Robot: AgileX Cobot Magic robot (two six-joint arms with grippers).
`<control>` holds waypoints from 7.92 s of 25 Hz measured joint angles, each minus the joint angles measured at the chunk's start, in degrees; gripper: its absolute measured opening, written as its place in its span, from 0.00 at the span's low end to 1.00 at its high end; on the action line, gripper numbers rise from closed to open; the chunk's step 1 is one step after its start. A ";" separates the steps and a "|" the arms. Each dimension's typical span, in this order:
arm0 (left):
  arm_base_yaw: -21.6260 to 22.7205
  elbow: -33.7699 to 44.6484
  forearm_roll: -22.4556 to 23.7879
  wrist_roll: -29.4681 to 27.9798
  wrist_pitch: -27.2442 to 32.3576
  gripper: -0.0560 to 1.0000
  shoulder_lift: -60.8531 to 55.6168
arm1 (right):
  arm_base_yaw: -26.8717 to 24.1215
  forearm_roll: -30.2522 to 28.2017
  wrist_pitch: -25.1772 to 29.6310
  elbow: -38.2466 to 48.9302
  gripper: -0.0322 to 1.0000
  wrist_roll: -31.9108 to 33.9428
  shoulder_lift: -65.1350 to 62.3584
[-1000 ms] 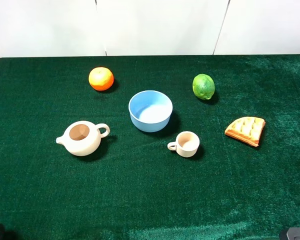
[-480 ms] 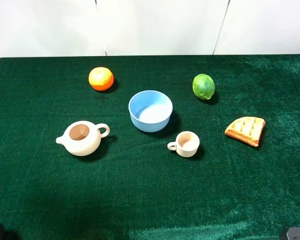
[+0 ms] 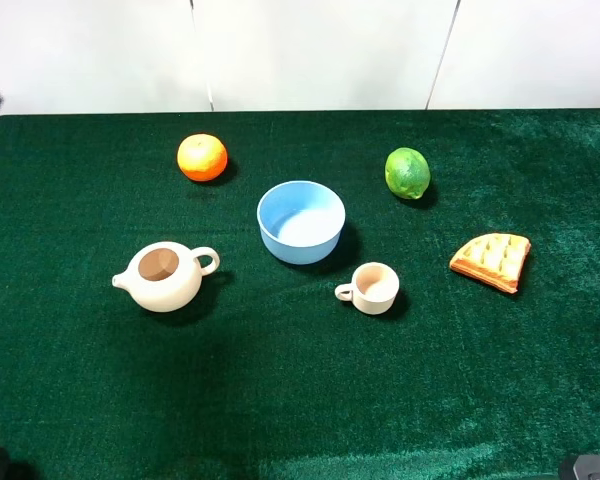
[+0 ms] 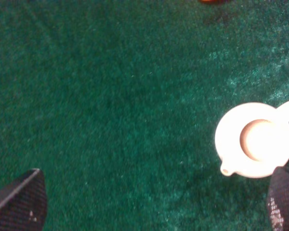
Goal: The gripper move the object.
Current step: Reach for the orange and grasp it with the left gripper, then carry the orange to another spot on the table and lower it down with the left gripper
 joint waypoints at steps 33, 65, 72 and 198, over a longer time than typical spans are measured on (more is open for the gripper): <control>-8.85 -29.95 1.73 -0.67 -0.57 0.93 41.14 | 0.00 0.00 0.00 0.00 0.70 0.00 0.00; -10.75 -34.08 1.37 -0.57 -14.72 0.93 62.54 | 0.00 0.00 0.00 0.00 0.70 0.00 0.00; -10.75 -34.28 -0.06 0.07 -18.08 0.93 65.87 | 0.00 0.00 0.00 0.00 0.70 0.00 0.00; -35.93 -15.77 7.24 -12.06 3.55 0.76 34.68 | 0.00 0.00 0.00 0.00 0.70 0.00 0.00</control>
